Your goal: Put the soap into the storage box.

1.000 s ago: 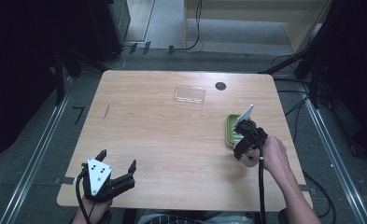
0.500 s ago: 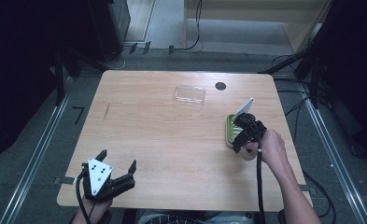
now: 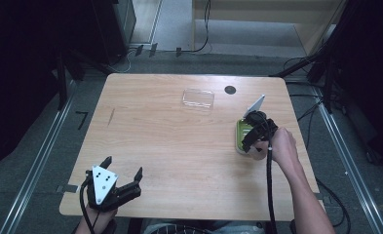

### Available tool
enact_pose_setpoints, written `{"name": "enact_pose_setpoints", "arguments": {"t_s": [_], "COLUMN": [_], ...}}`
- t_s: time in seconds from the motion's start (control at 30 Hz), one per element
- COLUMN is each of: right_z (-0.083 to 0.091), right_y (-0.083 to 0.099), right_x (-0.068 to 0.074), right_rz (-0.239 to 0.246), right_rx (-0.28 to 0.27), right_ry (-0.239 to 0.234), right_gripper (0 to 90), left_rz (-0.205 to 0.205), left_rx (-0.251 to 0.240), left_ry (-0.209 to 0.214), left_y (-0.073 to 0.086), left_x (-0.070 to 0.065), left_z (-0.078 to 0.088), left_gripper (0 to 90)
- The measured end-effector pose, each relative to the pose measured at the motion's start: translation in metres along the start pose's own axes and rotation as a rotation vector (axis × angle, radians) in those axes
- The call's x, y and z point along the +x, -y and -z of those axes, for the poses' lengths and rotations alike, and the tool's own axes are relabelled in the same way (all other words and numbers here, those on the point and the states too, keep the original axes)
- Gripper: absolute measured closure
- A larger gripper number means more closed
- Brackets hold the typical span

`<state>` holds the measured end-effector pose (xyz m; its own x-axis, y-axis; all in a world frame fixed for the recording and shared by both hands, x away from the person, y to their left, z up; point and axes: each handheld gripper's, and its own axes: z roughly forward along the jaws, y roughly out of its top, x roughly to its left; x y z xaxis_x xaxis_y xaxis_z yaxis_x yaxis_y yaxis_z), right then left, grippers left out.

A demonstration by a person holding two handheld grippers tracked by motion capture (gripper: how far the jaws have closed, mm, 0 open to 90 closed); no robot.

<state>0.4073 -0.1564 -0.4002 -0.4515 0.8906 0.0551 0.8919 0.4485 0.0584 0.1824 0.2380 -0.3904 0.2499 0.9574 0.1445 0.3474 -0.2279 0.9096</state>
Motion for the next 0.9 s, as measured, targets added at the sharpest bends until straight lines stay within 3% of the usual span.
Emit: {"name": "enact_pose_setpoints", "arguments": {"t_s": [0.9], "right_z": [-0.007], "right_y": [-0.037], "right_x": [-0.021], "right_rz": [-0.033], "right_rx": [-0.010], "right_ry": [-0.020], "right_gripper": [33.5], "left_rz": [-0.005], "left_rx": [0.000], "left_ry": [-0.003], "left_y": [0.000], "left_x": [0.000], "left_z": [0.000], "left_gripper": [9.7]}}
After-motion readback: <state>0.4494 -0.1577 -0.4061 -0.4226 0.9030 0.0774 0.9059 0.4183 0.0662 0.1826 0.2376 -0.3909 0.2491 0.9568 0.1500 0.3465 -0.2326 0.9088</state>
